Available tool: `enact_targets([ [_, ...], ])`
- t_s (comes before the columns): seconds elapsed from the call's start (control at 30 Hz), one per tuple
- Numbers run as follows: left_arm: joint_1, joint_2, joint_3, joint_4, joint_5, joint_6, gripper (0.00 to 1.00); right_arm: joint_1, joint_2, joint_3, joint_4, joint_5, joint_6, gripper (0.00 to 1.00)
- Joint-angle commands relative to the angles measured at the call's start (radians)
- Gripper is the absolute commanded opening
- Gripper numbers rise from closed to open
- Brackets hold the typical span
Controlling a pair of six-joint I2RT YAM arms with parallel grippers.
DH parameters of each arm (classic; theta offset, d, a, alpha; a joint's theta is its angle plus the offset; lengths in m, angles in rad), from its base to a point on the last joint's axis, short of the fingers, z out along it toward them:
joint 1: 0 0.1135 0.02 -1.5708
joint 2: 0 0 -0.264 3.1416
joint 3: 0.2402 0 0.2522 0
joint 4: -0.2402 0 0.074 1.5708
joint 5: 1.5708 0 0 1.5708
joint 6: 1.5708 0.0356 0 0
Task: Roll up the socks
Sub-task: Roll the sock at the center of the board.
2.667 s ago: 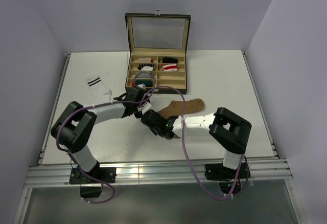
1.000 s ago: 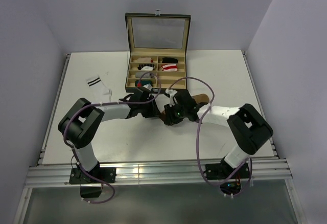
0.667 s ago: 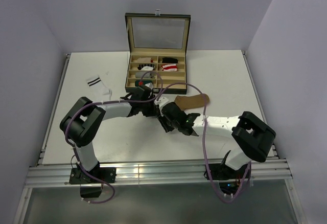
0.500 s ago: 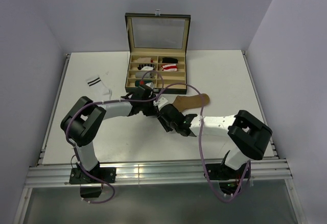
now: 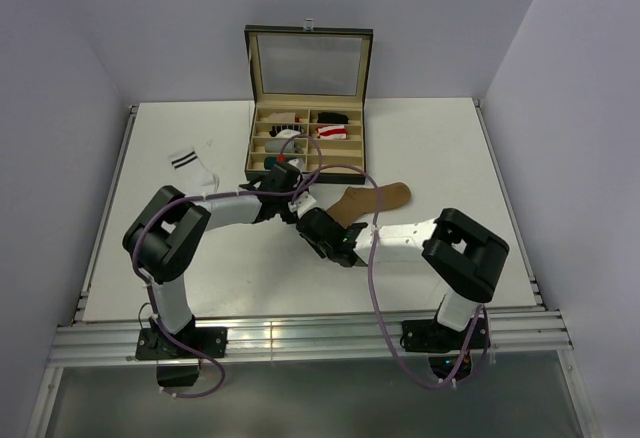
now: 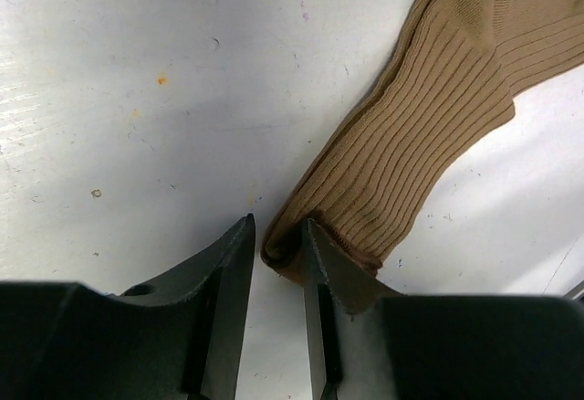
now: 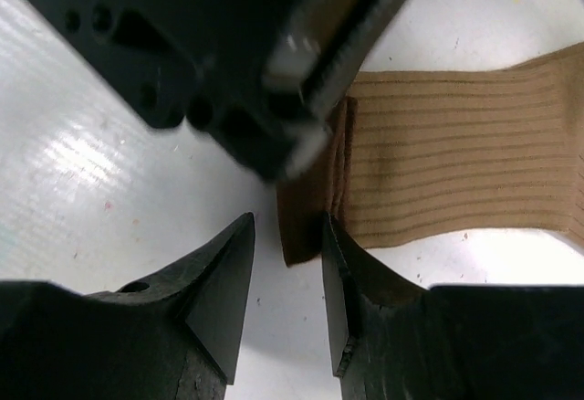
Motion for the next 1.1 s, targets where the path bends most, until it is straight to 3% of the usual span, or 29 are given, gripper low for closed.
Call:
enact_targets([
  [0.0, -0.003, 0.026, 0.005, -0.080, -0.026, 0.043, 0.34, 0.013, 0.050, 0.064, -0.035, 0.041, 0.001, 0.42],
  [0.3, 0.010, 0.010, 0.004, -0.088, -0.020, 0.047, 0.34, 0.022, 0.125, 0.144, -0.177, 0.019, 0.071, 0.34],
  [0.4, 0.022, -0.003, 0.001, -0.088, -0.015, 0.044, 0.35, 0.022, 0.171, 0.184, -0.240, 0.002, 0.097, 0.14],
  [0.53, 0.042, -0.040, -0.010, -0.079, -0.007, 0.029, 0.40, 0.015, 0.195, 0.190, -0.259, -0.070, 0.093, 0.00],
  [0.63, 0.056, -0.072, -0.035, -0.062, -0.015, 0.007, 0.47, -0.007, 0.155, 0.172, -0.236, -0.186, 0.084, 0.00],
  [0.83, 0.083, -0.166, -0.122, 0.004, -0.056, -0.069, 0.65, -0.154, 0.080, 0.138, -0.178, -0.605, 0.108, 0.00],
  [1.0, 0.099, -0.259, -0.202, 0.030, -0.089, -0.138, 0.71, -0.300, 0.110, 0.095, -0.080, -0.979, 0.194, 0.00],
  [1.07, 0.099, -0.293, -0.216, 0.067, -0.083, -0.149, 0.72, -0.356, 0.139, 0.080, -0.015, -1.053, 0.247, 0.00],
])
